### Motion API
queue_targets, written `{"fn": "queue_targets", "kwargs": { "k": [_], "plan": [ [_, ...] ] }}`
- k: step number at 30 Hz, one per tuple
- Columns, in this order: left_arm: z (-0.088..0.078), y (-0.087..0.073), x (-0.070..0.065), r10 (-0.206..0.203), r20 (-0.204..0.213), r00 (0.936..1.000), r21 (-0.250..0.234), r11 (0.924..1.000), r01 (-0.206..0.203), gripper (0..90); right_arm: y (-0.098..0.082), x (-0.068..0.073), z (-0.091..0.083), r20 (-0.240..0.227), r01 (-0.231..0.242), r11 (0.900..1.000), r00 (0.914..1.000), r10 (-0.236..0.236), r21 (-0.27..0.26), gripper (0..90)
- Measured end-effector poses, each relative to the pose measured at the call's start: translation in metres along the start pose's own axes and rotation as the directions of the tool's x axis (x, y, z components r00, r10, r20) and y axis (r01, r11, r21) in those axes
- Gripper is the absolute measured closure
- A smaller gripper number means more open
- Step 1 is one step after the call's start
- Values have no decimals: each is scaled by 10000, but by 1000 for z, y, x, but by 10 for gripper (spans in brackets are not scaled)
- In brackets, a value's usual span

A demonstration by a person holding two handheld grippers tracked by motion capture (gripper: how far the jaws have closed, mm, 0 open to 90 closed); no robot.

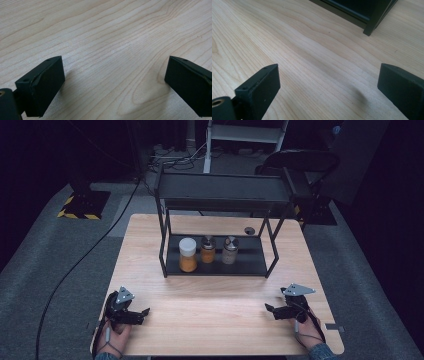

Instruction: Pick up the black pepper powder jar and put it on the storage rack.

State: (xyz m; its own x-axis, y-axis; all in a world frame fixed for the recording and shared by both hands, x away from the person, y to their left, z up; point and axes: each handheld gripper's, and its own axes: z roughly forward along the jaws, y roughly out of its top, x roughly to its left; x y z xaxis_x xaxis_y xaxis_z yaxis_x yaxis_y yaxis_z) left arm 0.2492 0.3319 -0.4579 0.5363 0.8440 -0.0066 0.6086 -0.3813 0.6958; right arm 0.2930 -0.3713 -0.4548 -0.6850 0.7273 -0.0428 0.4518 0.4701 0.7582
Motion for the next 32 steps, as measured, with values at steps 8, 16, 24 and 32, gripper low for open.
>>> {"fn": "queue_targets", "kwargs": {
  "k": [8, 16, 24, 32],
  "plan": [
    [0, 0, 0, 0, 0, 10000, 1, 10000, 0, 28, -6, 0, 6, -65, -200, 9997, 9998, 201, 109, 41],
    [0, 0, 0, -4, -1, 10000, 8, 10000, 4, 28, -1, -2, 10, -201, -271, 9987, 9994, 280, 442, 27],
    [0, 0, 0, 3, -1, 10000, 0, 10000, -3, 28, 1, -3, 11, -273, -197, 9984, 9994, 211, 528, 1],
    [0, 0, 0, 3, 1, 10000, 3, 10000, -3, 28, 1, -5, 11, -342, -135, 9985, 9993, 153, 530, 1]
  ]
}}
